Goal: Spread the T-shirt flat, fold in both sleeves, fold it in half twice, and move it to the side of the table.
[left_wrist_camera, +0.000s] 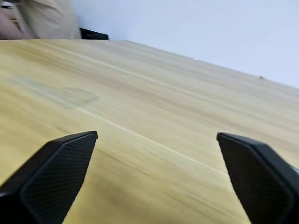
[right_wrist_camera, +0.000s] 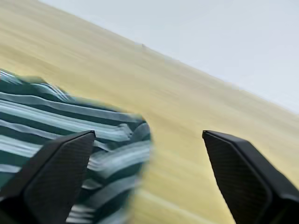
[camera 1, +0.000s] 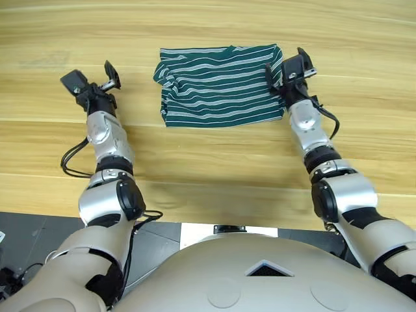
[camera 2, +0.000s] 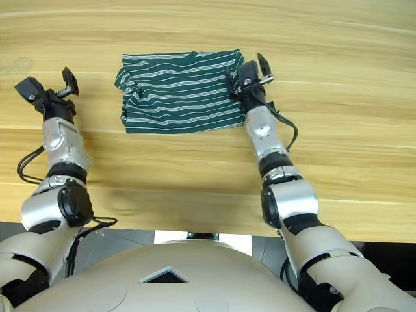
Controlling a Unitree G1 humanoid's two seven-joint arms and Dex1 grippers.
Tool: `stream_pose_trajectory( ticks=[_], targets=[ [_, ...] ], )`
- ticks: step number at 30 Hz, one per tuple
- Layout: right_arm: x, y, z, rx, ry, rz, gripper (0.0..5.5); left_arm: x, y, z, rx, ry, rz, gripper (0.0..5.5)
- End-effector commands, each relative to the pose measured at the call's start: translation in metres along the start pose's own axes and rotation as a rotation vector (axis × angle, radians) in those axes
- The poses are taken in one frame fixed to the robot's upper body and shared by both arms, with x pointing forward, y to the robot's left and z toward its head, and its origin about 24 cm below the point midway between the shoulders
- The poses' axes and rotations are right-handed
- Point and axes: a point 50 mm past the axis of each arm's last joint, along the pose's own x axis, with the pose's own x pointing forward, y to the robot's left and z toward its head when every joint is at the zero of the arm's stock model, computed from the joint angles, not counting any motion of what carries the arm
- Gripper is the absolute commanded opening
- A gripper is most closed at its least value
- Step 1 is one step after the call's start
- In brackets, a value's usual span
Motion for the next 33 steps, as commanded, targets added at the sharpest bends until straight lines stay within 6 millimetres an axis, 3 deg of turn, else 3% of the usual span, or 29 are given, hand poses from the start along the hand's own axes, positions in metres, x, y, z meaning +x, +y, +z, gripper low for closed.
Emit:
stream_pose_trajectory(
  ticks=[1,4,7,12,15,18,21,24,29,33],
  targets=[
    [-0.001,0.042,0.031,0.026,-0.136,0.139,4.25,-0.031,-0.02,-0.031,-0.033,0.012,-0.062,5.36],
    [0.01,0.05,0.041,-0.039,-0.111,0.175,4.25,-0.045,-0.037,-0.046,-0.039,0.037,-0.091,5.36],
    [0.021,0.055,0.039,-0.067,-0.013,0.194,4.25,-0.05,-0.055,-0.046,-0.044,0.007,-0.13,5.36],
    [0.027,0.064,0.017,0.017,0.259,0.19,4.25,-0.049,-0.078,-0.021,-0.051,-0.113,-0.17,5.36],
    [0.021,0.055,-0.004,0.114,0.429,0.143,4.25,-0.055,-0.089,-0.005,-0.019,-0.171,-0.196,5.36],
    [0.009,0.04,-0.027,0.084,0.554,0.106,4.25,-0.063,-0.095,0.005,-0.003,-0.2,-0.204,5.36],
    [-0.008,0.027,-0.05,-0.061,0.689,0.117,4.25,-0.068,-0.095,0.012,0.019,-0.208,-0.217,5.36],
    [-0.036,0.029,-0.063,-0.13,0.631,0.193,4.25,-0.071,-0.089,0.013,0.09,-0.195,-0.228,5.36],
    [-0.098,0.047,-0.04,-0.116,0.477,0.352,4.25,-0.077,-0.083,0.003,0.251,-0.141,-0.308,5.36],
    [-0.117,0.045,-0.016,-0.205,0.408,0.353,4.25,-0.095,-0.088,-0.007,0.377,-0.106,-0.438,5.36]
  ],
)
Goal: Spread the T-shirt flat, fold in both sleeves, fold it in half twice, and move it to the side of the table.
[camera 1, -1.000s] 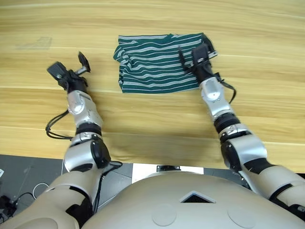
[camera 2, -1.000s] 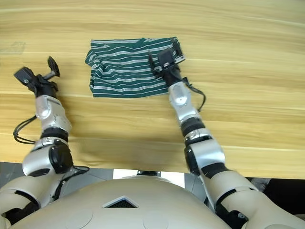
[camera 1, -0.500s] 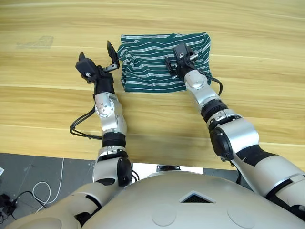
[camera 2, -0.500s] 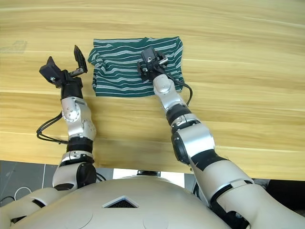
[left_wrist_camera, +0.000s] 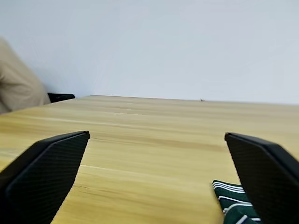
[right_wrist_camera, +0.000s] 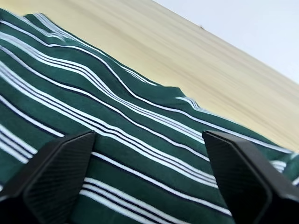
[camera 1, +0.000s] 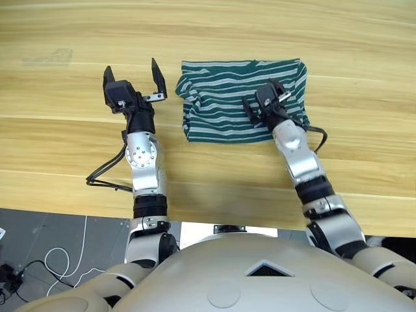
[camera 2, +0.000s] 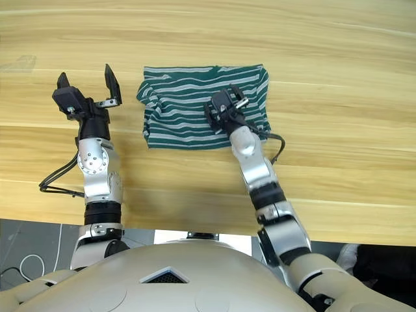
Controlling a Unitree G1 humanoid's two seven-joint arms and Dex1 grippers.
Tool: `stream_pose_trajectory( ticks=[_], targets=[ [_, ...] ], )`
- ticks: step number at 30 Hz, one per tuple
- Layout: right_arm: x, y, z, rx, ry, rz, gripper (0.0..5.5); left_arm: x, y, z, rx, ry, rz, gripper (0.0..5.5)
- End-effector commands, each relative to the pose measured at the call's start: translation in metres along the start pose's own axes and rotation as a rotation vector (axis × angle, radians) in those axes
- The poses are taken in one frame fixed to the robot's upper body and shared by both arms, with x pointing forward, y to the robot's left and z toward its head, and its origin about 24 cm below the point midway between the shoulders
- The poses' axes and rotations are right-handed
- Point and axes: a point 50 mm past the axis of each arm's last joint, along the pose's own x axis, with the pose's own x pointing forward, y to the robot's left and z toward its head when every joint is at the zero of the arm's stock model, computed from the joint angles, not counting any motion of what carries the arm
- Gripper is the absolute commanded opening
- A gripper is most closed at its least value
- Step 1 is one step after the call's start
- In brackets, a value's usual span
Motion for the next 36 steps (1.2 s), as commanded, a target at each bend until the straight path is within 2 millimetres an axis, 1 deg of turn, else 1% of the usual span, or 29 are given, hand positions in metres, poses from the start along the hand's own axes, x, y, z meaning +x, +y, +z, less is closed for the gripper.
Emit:
stream_pose_trajectory(
  ticks=[1,2,4,6,7,10,13,15,18,21,25,28,30,35,36],
  targets=[
    [-0.048,0.025,-0.023,-0.092,0.186,0.118,4.25,-0.023,-0.013,-0.008,0.15,0.082,-0.2,5.36],
    [-0.051,0.026,-0.018,-0.087,0.182,0.118,4.25,-0.029,-0.017,-0.008,0.179,0.088,-0.249,5.36],
    [-0.053,0.03,-0.013,-0.086,0.184,0.117,4.25,-0.045,-0.027,-0.004,0.285,0.074,-0.433,5.36],
    [-0.052,0.033,-0.011,-0.085,0.193,0.118,4.25,-0.055,-0.027,-0.003,0.388,0.073,-0.565,5.36],
    [-0.052,0.033,-0.011,-0.083,0.197,0.117,4.25,-0.055,-0.023,-0.004,0.427,0.083,-0.589,5.36],
    [-0.047,0.035,-0.012,-0.089,0.205,0.1,4.25,-0.044,-0.007,0.002,0.526,0.103,-0.675,5.36],
    [-0.044,0.037,-0.015,-0.098,0.212,0.094,4.25,-0.038,0.0,0.011,0.518,0.111,-0.74,5.36],
    [-0.043,0.039,-0.015,-0.096,0.211,0.089,4.25,-0.032,0.008,0.012,0.51,0.153,-0.751,5.36],
    [-0.041,0.042,-0.014,-0.097,0.202,0.08,4.25,-0.021,0.02,0.009,0.539,0.203,-0.7,5.36],
    [-0.039,0.044,-0.013,-0.099,0.195,0.079,4.25,-0.017,0.022,0.007,0.542,0.213,-0.677,5.36],
    [-0.037,0.045,-0.011,-0.099,0.182,0.077,4.25,-0.009,0.024,-0.002,0.59,0.24,-0.675,5.36],
    [-0.036,0.045,-0.01,-0.098,0.176,0.076,4.25,-0.002,0.027,-0.009,0.647,0.262,-0.689,5.36],
    [-0.035,0.045,-0.01,-0.099,0.174,0.077,4.25,0.001,0.026,-0.012,0.671,0.265,-0.713,5.36],
    [-0.033,0.045,-0.008,-0.093,0.169,0.072,4.25,0.015,0.022,-0.018,0.756,0.274,-0.77,5.36],
    [-0.033,0.046,-0.008,-0.092,0.168,0.071,4.25,0.021,0.022,-0.017,0.792,0.27,-0.77,5.36]
  ],
)
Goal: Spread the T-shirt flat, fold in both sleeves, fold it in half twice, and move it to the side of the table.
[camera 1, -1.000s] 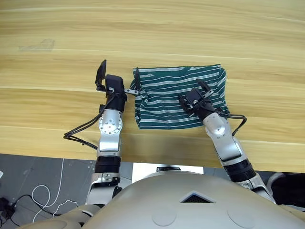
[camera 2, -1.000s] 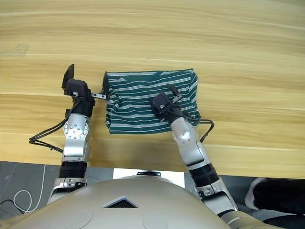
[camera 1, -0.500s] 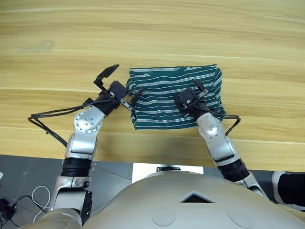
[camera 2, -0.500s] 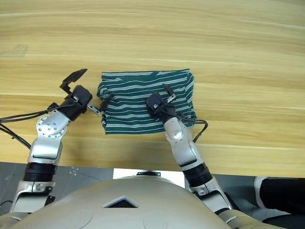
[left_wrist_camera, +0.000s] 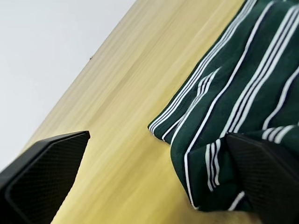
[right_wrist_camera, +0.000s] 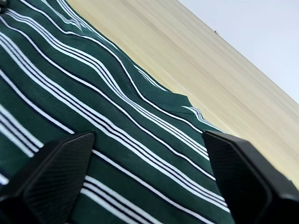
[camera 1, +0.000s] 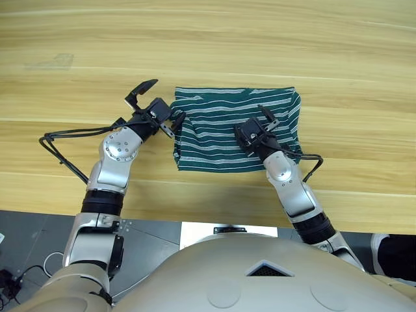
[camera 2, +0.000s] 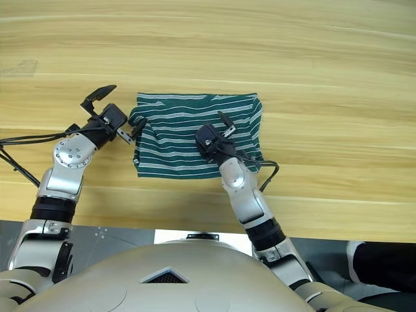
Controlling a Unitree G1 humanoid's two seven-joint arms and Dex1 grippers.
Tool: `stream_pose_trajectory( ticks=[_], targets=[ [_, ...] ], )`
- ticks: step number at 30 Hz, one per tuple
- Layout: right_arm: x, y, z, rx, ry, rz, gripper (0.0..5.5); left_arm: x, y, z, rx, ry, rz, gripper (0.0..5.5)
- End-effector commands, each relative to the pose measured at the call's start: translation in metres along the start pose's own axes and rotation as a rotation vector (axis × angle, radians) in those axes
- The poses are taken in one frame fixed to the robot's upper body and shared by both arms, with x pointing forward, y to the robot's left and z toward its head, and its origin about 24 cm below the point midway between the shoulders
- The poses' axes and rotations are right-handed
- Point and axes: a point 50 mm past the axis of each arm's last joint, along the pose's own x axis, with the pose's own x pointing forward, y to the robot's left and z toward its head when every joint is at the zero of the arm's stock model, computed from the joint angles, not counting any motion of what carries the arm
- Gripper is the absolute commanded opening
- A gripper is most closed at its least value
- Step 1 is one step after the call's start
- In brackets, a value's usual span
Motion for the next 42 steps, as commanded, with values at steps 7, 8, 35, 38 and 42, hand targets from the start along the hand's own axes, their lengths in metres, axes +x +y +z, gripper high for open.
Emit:
stream_pose_trajectory(
  ticks=[7,8,35,38,42],
  targets=[
    [-0.002,0.017,-0.019,0.004,0.095,0.051,4.25,0.019,0.05,-0.006,0.165,0.073,0.108,5.36],
    [-0.002,0.018,-0.019,0.005,0.096,0.051,4.25,0.018,0.052,-0.006,0.177,0.073,0.118,5.36],
    [-0.113,-0.003,-0.037,-0.046,-0.209,0.4,4.25,0.049,0.043,0.036,0.014,-0.176,0.122,5.36],
    [-0.156,-0.013,-0.102,-0.116,0.017,0.659,4.25,0.063,0.047,0.04,-0.064,-0.188,0.178,5.36],
    [-0.178,-0.035,-0.117,0.014,0.065,0.722,4.25,0.064,0.054,0.034,-0.124,-0.181,0.231,5.36]
  ],
)
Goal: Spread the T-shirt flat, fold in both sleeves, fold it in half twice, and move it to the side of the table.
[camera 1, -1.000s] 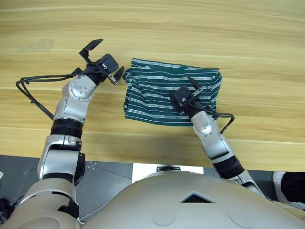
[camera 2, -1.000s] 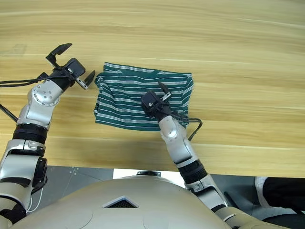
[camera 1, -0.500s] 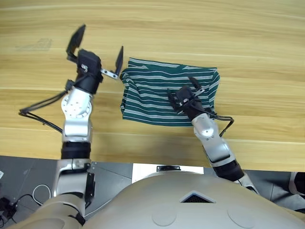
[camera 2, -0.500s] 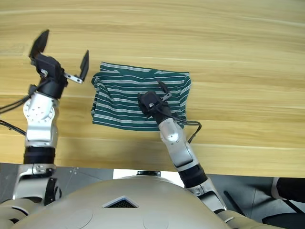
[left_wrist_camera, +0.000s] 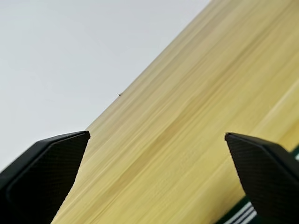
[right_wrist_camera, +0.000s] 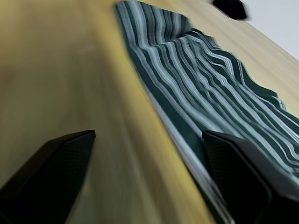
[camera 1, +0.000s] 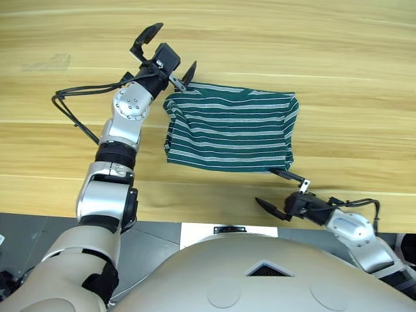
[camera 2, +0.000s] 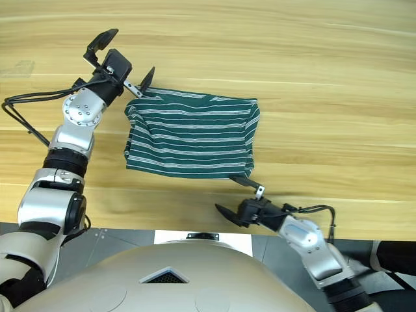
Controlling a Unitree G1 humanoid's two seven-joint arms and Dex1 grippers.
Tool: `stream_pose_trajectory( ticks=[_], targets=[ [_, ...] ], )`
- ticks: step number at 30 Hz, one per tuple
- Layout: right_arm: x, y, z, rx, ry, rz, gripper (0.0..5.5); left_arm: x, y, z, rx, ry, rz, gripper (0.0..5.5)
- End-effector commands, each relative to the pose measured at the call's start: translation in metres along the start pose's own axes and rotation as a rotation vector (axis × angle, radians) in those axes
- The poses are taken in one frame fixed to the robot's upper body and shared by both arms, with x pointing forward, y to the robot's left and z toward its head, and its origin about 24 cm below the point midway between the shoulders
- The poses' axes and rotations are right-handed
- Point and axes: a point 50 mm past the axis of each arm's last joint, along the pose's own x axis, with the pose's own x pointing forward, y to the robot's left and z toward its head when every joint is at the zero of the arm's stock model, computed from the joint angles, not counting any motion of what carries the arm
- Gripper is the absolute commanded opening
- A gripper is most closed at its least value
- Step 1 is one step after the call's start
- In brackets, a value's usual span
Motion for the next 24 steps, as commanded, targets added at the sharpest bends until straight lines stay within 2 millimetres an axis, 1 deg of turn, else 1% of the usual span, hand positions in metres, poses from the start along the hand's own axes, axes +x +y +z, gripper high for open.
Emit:
stream_pose_trajectory(
  ticks=[1,4,6,9,15,17,21,24],
  targets=[
    [-0.04,0.011,-0.034,0.208,0.2,0.132,4.25,0.001,0.015,-0.003,-0.034,0.008,0.074,5.36],
    [-0.029,-0.002,-0.039,0.253,0.204,0.04,4.25,-0.001,0.02,-0.004,-0.031,0.002,0.093,5.36],
    [-0.017,-0.016,-0.042,0.3,0.211,-0.066,4.25,-0.004,0.019,-0.003,-0.032,-0.02,0.1,5.36],
    [0.003,-0.036,-0.043,0.342,0.217,-0.182,4.25,-0.015,0.017,-0.006,-0.035,-0.036,0.133,5.36],
    [0.042,-0.052,-0.037,0.35,0.202,-0.219,4.25,-0.033,0.012,-0.008,-0.071,-0.049,0.18,5.36],
    [0.051,-0.057,-0.037,0.351,0.2,-0.226,4.25,-0.036,0.011,-0.008,-0.079,-0.044,0.191,5.36],
    [0.076,-0.087,-0.037,0.342,0.175,-0.305,4.25,-0.036,0.011,-0.007,-0.109,-0.048,0.223,5.36],
    [0.092,-0.11,-0.036,0.31,0.163,-0.341,4.25,-0.037,0.007,-0.01,-0.103,-0.033,0.217,5.36]
  ],
)
